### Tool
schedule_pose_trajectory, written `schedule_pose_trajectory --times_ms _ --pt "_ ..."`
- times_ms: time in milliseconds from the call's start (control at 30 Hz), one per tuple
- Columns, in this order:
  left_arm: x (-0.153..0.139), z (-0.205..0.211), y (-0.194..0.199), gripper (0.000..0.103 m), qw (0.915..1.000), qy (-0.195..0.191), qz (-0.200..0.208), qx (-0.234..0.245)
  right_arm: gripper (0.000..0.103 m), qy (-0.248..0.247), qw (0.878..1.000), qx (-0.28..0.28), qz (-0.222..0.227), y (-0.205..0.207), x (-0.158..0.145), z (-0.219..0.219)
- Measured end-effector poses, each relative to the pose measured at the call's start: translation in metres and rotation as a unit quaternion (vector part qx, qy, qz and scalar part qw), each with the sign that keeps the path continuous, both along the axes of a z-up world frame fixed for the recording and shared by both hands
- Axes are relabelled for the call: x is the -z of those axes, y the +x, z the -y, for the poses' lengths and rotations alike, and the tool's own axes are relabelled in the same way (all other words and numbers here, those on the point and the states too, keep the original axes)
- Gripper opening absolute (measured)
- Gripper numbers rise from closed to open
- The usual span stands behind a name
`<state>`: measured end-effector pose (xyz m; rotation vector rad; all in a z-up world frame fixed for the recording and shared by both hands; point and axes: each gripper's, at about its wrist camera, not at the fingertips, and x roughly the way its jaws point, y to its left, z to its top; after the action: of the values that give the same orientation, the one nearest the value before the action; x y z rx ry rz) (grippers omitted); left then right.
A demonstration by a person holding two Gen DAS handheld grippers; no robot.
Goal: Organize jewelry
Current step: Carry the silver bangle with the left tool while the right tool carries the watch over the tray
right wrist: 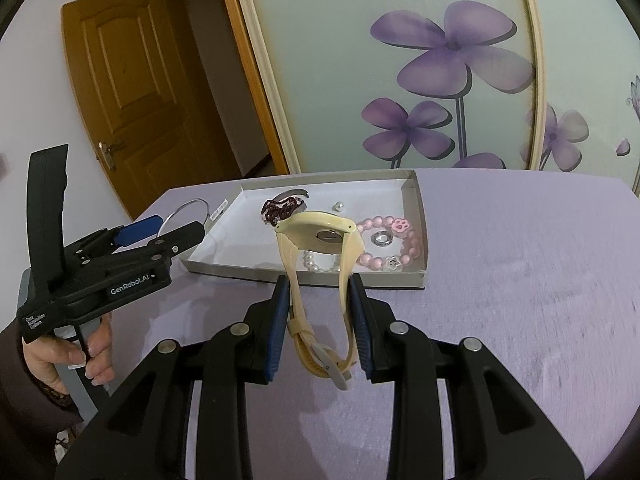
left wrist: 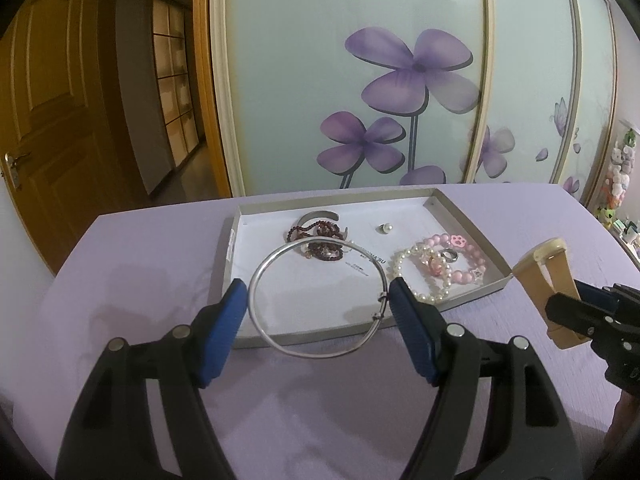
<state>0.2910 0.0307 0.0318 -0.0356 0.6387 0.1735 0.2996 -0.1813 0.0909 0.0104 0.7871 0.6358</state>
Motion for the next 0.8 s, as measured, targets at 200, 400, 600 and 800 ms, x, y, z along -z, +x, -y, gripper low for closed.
schedule_pose_trajectory --times_ms 200,400,600,800 --pt "-0.002 -0.004 0.007 0.072 0.9999 -0.012 0.004 -0.002 0.031 0.001 1.0 0.003 0.002 0.002 -0.001 -0.001" --pt "-0.001 -0.006 0.038 0.072 0.9996 -0.026 0.01 0.005 0.031 -0.002 1.0 0.004 0.006 0.015 0.0 -0.003" --pt "0.009 -0.01 0.077 0.072 0.9993 -0.036 -0.003 0.007 0.031 -0.011 1.0 0.005 0.006 0.041 0.006 -0.014" --pt "0.019 -0.016 0.099 0.073 0.999 -0.041 -0.012 0.009 0.031 -0.012 1.0 -0.003 0.004 0.052 0.013 -0.02"
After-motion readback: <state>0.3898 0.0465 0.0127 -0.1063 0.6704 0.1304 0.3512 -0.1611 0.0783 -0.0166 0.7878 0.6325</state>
